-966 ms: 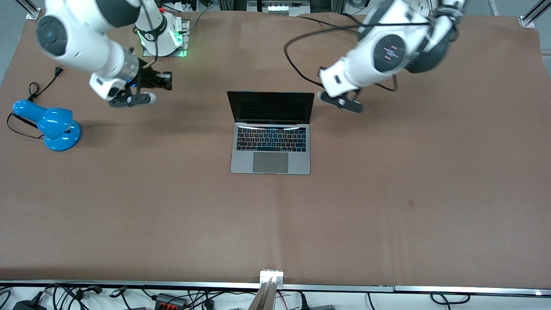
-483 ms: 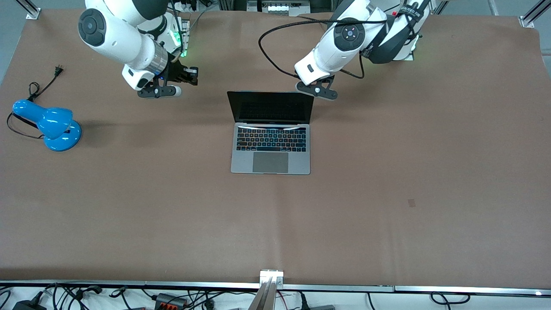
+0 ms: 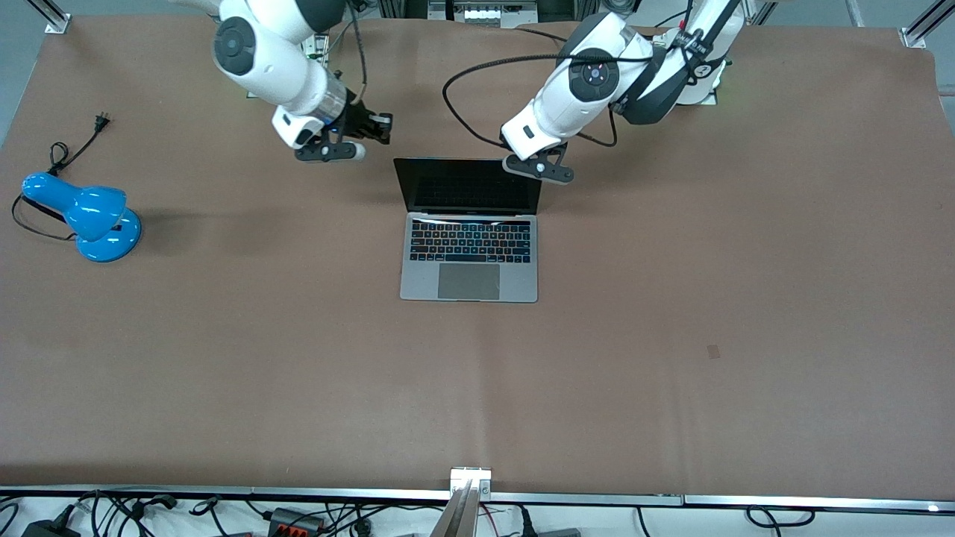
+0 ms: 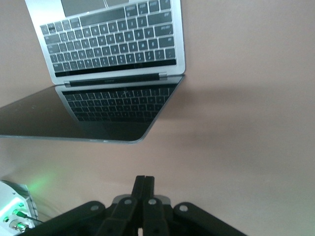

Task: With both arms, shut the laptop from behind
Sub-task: 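Lower both grippers behind the laptop screen onto its back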

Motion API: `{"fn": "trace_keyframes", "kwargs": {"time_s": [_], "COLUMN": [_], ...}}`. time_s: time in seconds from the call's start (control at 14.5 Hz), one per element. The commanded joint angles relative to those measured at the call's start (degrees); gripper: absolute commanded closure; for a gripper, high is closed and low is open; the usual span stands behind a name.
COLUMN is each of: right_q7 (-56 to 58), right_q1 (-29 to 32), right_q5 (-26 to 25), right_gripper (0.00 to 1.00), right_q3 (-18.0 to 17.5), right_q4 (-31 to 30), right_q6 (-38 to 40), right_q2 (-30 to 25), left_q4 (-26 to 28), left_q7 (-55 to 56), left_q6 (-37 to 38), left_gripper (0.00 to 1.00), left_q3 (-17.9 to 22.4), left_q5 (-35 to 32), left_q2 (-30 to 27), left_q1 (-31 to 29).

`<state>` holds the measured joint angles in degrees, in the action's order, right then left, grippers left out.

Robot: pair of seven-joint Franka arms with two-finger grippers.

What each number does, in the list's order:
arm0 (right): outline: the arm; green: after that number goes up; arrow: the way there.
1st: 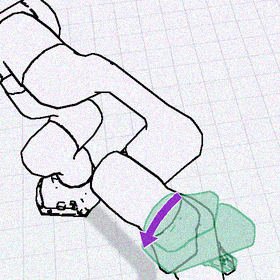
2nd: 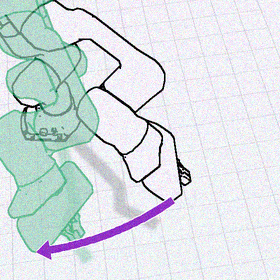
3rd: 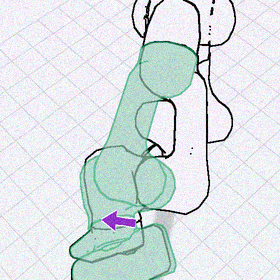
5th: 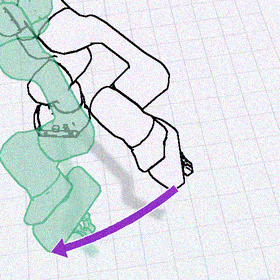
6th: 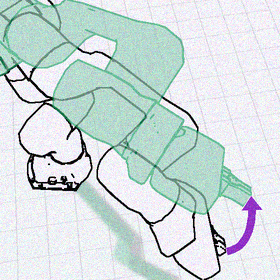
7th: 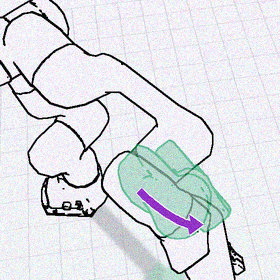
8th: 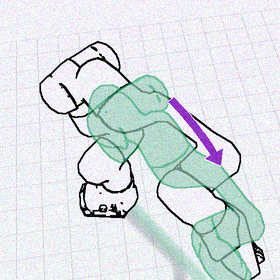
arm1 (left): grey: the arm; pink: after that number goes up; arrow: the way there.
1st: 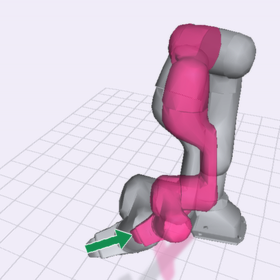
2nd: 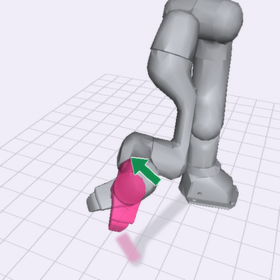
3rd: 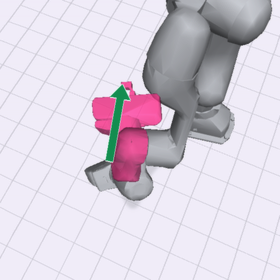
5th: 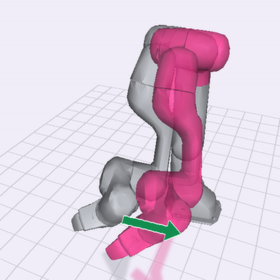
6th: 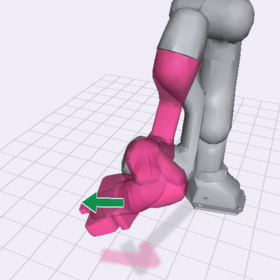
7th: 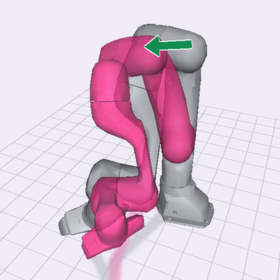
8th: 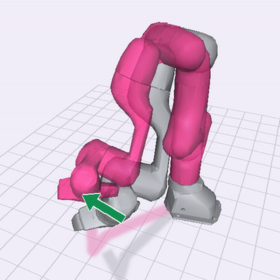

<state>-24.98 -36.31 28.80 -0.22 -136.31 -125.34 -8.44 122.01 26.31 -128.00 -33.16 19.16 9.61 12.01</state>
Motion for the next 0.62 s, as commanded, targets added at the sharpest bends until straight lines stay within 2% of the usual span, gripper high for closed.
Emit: {"fn": "trace_keyframes", "kwargs": {"time_s": [0.0,0.21,0.55], "right_q7": [-1.82,-2.96,-2.71], "right_q1": [-1.83,-3.33,-4.12], "right_q5": [1.35,1.35,1.35], "right_gripper": [1.00,1.00,1.00], "right_q3": [0.39,0.39,0.39], "right_q4": [-1.85,-2.74,-2.21], "right_q6": [-0.87,-2.18,-7.36], "right_q2": [-0.52,0.17,4.21], "left_q4": [-0.46,-1.77,-4.76], "left_q7": [0.41,0.41,0.41], "left_q6": [-2.86,-3.04,-3.21], "left_gripper": [0.99,0.99,0.99], "left_q3": [0.11,0.46,0.90], "left_q5": [0.09,-4.02,-4.57], "left_q2": [1.90,3.47,6.38], "left_q1": [0.03,-0.41,-0.50]}}
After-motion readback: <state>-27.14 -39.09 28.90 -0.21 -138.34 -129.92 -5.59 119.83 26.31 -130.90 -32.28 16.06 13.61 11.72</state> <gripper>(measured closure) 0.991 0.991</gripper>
